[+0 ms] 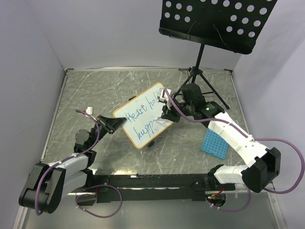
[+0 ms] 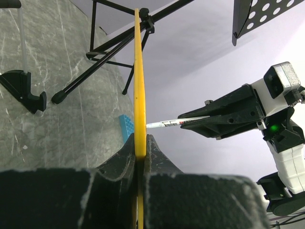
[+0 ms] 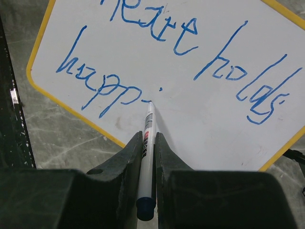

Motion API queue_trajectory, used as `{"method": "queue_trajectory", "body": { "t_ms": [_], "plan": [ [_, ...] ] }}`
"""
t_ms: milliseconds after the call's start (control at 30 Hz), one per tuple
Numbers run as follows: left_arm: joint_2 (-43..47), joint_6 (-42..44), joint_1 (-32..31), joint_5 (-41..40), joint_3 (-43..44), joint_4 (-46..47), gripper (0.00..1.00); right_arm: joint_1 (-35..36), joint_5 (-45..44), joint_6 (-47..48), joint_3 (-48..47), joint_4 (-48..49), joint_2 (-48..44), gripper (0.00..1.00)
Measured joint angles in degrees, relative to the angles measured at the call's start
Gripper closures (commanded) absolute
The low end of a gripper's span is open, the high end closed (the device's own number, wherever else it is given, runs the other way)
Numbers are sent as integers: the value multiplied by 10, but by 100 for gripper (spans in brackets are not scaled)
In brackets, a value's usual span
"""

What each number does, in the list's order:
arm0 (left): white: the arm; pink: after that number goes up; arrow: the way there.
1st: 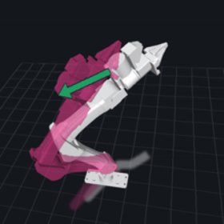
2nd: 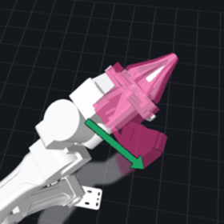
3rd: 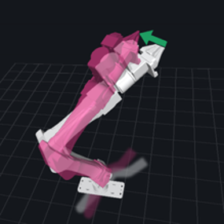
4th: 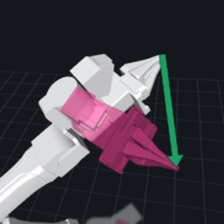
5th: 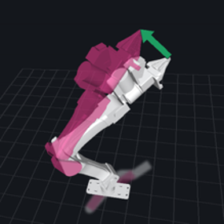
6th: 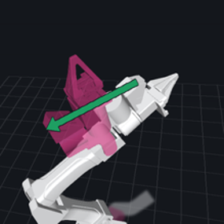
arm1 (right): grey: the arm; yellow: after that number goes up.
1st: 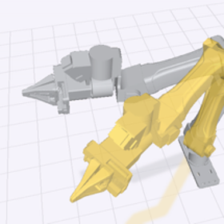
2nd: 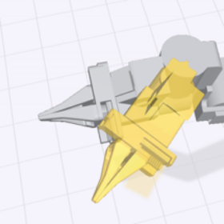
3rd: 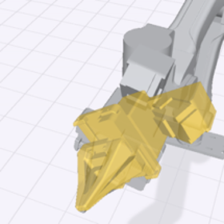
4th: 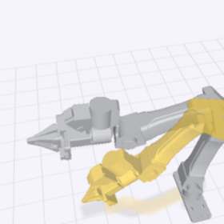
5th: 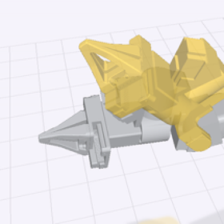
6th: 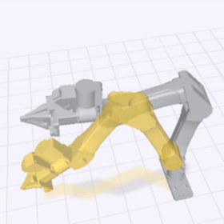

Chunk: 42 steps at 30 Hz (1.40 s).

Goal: Write a sentence on the whiteboard

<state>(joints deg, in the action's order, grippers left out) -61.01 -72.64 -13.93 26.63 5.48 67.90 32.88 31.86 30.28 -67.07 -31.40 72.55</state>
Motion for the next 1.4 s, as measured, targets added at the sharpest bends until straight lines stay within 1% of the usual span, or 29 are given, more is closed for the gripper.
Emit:
{"method": "queue_trajectory", "body": {
  "t_ms": [433, 1033, 1400],
  "plan": [
    [0, 0, 0, 0, 0, 0, 99, 0, 1, 12, 0, -13, -1, 100],
    [0, 2, 0, 0, 0, 0, 99, 7, 23, 43, -1, -71, -4, 100],
    [0, 3, 0, -1, 0, 0, 99, 9, 5, 32, -2, -64, -4, 100]
  ]
}}
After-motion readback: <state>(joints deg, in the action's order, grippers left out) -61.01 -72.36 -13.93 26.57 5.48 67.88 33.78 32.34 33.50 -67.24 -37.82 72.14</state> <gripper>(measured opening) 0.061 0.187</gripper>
